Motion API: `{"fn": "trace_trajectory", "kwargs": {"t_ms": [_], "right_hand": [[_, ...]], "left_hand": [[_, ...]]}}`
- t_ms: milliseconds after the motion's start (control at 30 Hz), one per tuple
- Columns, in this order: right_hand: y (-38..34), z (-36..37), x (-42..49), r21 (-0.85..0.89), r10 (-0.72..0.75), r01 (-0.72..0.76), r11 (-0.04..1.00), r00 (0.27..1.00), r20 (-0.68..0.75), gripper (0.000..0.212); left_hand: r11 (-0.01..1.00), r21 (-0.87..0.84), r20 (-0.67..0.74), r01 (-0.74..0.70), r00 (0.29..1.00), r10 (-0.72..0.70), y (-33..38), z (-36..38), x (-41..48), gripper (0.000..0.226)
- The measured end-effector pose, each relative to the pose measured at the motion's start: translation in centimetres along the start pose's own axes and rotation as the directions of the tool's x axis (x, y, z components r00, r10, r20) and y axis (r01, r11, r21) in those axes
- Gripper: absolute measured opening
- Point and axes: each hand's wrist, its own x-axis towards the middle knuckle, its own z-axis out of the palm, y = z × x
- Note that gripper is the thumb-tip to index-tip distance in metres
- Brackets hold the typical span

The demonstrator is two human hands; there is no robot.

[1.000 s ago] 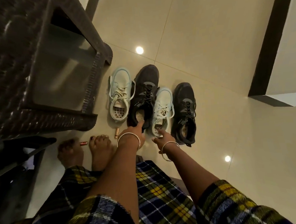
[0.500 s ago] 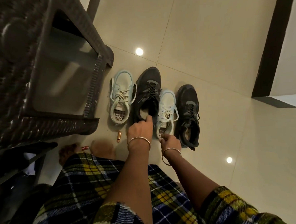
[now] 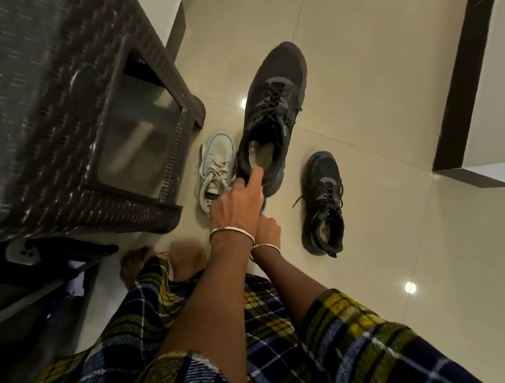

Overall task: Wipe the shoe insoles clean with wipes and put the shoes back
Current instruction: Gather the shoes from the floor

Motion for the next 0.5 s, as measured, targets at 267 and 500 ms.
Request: {"fn": "trace_trajectory", "kwargs": {"t_ms": [267, 500], "right_hand": [[1.5, 0.3, -2.4, 0.327, 0.014, -0.057, 0.943, 0.991, 0.131, 0.034], [11.6, -2.1, -5.6, 0.568, 0.454, -0.27, 0.777, 0.866, -0.209, 0.026]], "left_hand": [[0.998, 0.019, 0.105, -0.058, 0.993, 0.056, 1.1, -0.1, -2.2, 0.037], [0.992, 0.013, 0.281, -0.128, 0.952, 0.119, 5.9, 2.1, -3.2, 0.039]]}}
